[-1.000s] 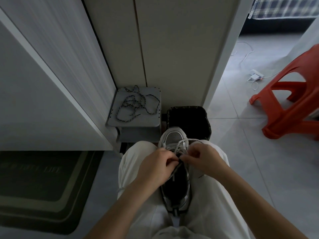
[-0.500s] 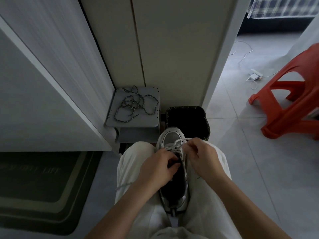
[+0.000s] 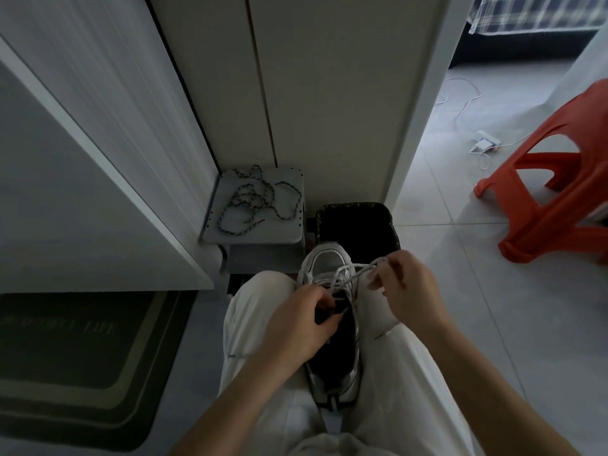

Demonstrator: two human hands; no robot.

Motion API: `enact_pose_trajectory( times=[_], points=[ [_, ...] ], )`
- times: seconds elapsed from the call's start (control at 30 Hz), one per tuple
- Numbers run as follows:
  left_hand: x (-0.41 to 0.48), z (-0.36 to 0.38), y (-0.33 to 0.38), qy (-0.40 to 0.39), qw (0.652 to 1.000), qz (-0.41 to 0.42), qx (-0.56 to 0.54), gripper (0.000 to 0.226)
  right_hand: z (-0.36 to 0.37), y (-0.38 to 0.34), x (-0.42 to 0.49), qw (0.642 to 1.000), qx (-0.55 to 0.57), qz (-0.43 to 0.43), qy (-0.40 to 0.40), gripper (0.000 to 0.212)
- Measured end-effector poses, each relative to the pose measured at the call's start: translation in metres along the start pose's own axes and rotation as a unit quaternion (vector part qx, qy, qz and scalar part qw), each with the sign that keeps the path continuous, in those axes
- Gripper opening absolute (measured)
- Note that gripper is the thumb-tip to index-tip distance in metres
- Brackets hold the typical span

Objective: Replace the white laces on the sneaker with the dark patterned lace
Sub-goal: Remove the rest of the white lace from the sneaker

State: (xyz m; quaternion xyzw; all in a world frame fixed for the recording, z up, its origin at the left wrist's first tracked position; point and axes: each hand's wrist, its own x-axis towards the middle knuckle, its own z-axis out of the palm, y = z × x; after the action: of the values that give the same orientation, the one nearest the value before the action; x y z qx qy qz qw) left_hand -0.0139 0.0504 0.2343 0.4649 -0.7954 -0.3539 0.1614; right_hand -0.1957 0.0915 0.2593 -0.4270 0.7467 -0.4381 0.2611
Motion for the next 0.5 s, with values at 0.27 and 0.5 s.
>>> enact_pose_trajectory(
  times=[0.27, 0.5],
  points=[
    [0.001, -0.001, 0.004, 0.013, 0.999, 0.029, 0.035, 0.039, 0.021, 0.017, -0.029, 0.993, -0.030, 0.033, -0.111, 0.016],
    [0.005, 0.004, 0.014, 0.006, 0.994, 0.014, 0.104, 0.050, 0.006, 0.013, -0.014, 0.982, -0.094, -0.019, -0.161, 0.024]
  ],
)
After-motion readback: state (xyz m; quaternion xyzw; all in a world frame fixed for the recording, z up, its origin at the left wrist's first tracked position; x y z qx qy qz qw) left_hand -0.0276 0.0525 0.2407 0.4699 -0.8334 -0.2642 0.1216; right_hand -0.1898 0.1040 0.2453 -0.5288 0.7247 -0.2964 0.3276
